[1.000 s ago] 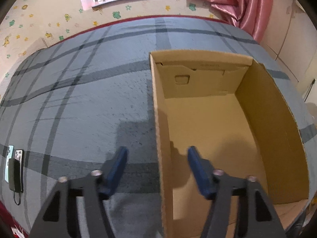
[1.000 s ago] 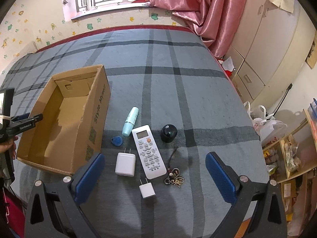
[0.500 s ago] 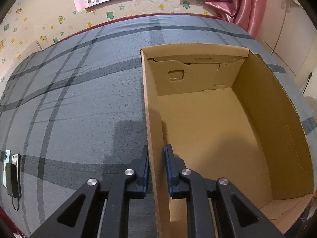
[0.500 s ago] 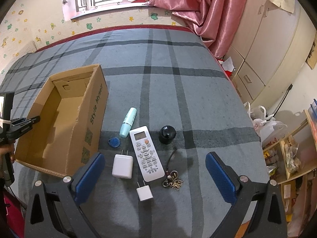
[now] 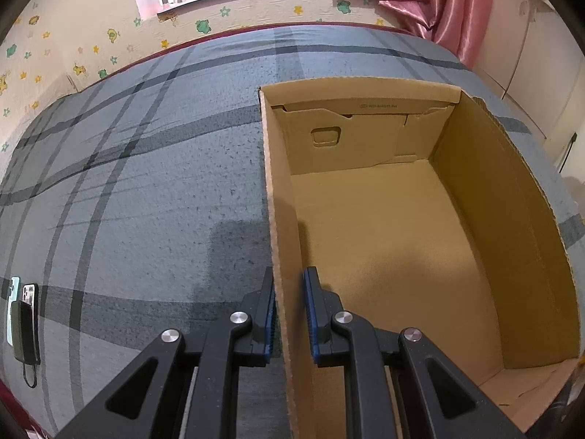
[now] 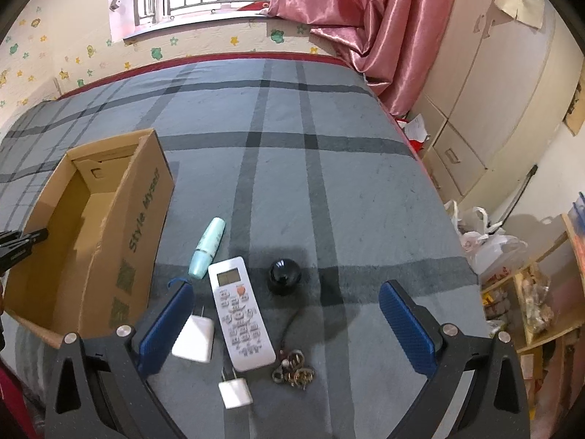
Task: Organize rigid objects
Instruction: 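Grasp the black ball with the right gripper while the left gripper holds the box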
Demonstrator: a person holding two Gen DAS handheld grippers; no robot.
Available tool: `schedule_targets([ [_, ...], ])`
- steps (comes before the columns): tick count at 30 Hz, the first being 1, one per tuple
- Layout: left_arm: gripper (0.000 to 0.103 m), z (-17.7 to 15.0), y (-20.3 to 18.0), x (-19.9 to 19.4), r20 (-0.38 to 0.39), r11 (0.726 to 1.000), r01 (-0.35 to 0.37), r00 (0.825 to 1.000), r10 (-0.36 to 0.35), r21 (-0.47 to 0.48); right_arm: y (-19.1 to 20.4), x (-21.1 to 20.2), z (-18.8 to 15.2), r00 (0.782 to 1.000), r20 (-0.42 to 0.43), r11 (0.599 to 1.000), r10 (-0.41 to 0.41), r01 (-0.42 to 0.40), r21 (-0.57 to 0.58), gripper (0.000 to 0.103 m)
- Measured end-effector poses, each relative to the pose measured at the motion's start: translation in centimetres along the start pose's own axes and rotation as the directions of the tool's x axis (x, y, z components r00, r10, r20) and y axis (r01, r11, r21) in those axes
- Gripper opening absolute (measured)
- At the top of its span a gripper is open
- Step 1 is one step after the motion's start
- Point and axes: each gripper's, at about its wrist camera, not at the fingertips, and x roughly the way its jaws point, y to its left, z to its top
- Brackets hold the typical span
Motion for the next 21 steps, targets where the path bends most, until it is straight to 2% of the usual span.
schedule_targets([
  [14, 0.015, 0.0, -0.2, 0.0, 0.001, 1.000, -0.013, 1.000, 0.013, 0.013, -1.9, 8.6, 0.4, 0.996, -0.076, 0.998, 0.044, -0.041, 0.037, 0.102],
  [21, 0.015, 0.0, -0.4, -0.1, 0.000, 1.000, -0.016, 1.000, 0.017, 0.016, -2.5, 12.4, -0.1, 0.991, -0.126, 0.998, 0.047, -0.041, 0.052, 0.095],
])
